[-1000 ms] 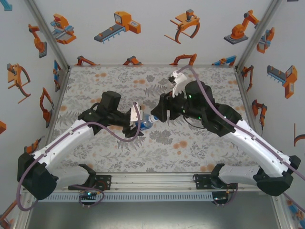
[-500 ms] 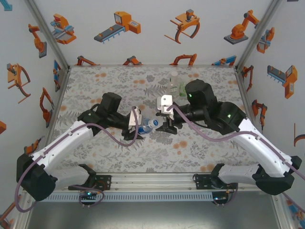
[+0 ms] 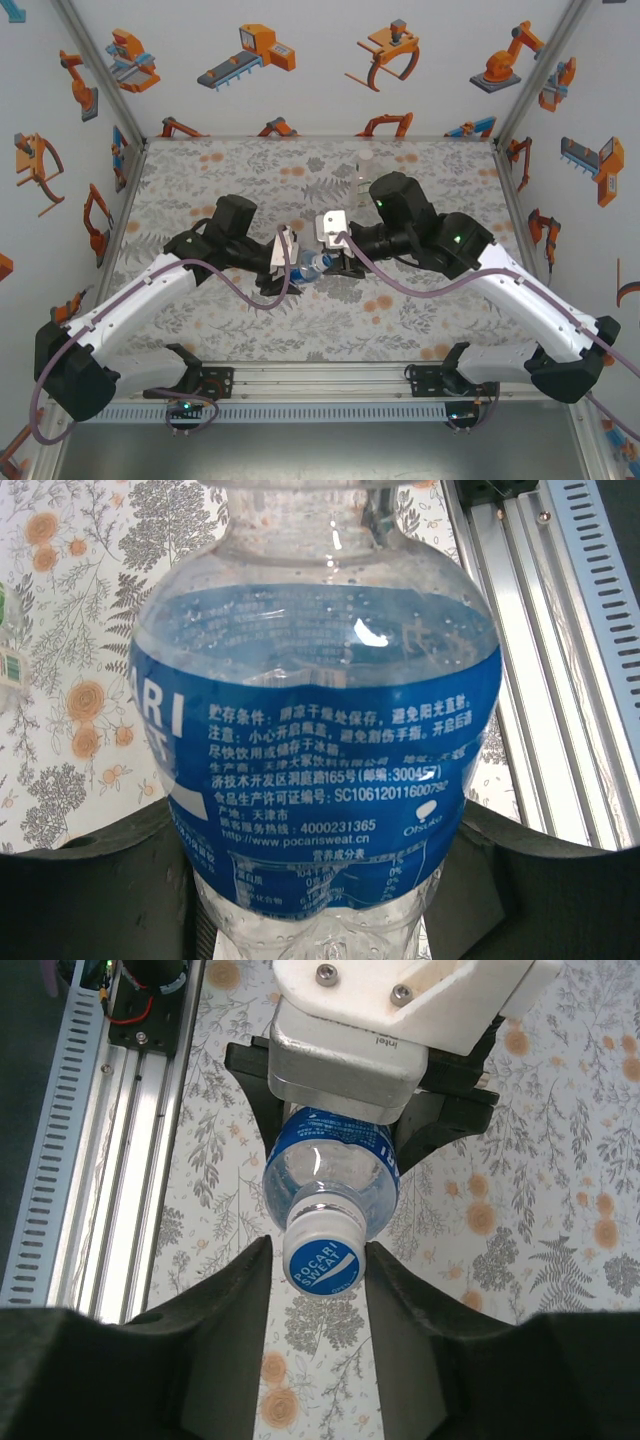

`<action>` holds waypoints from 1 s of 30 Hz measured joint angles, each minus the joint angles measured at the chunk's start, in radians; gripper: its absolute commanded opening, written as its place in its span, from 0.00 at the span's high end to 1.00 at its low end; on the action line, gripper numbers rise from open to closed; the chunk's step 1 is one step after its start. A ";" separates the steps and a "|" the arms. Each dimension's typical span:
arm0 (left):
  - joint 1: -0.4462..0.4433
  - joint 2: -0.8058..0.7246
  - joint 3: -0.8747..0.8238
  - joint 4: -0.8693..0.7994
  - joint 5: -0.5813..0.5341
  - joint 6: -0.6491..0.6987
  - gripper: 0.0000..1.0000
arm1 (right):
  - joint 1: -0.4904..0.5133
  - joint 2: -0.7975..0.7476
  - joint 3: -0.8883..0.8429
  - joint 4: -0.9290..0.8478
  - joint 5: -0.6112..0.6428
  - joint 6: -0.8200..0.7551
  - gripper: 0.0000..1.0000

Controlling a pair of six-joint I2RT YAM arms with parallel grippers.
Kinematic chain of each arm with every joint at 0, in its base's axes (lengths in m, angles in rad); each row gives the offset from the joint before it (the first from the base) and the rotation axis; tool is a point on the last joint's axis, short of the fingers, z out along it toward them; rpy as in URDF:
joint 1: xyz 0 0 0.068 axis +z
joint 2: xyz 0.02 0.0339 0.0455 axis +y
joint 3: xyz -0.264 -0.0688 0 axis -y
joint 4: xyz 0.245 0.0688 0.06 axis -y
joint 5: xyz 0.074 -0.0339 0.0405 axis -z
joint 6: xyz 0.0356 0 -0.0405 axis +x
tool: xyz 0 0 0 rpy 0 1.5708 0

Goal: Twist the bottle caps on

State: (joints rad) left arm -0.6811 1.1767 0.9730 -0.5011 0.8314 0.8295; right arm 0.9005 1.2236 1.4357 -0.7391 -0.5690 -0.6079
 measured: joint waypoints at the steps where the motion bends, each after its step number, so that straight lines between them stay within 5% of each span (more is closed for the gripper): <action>1: 0.000 0.000 0.000 -0.003 0.000 0.000 1.00 | 0.000 -0.001 -0.004 0.006 0.002 0.000 0.68; 11: 0.000 -0.001 0.000 -0.023 -0.031 -0.007 1.00 | 0.000 -0.055 -0.109 0.133 0.055 0.161 1.00; 16: 0.000 -0.005 -0.002 -0.014 -0.089 -0.029 1.00 | 0.001 -0.098 -0.200 0.261 0.188 0.531 1.00; 26: 0.008 -0.028 -0.040 0.005 -0.194 -0.060 1.00 | -0.003 -0.116 -0.344 0.396 0.405 1.518 1.00; 30: 0.010 -0.028 -0.051 -0.008 -0.225 -0.064 1.00 | -0.006 -0.113 -0.384 0.411 0.433 1.743 1.00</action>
State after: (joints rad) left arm -0.6716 1.1488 0.9222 -0.5095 0.6064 0.7650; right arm 0.8948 1.1110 1.0515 -0.3283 -0.1360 1.1351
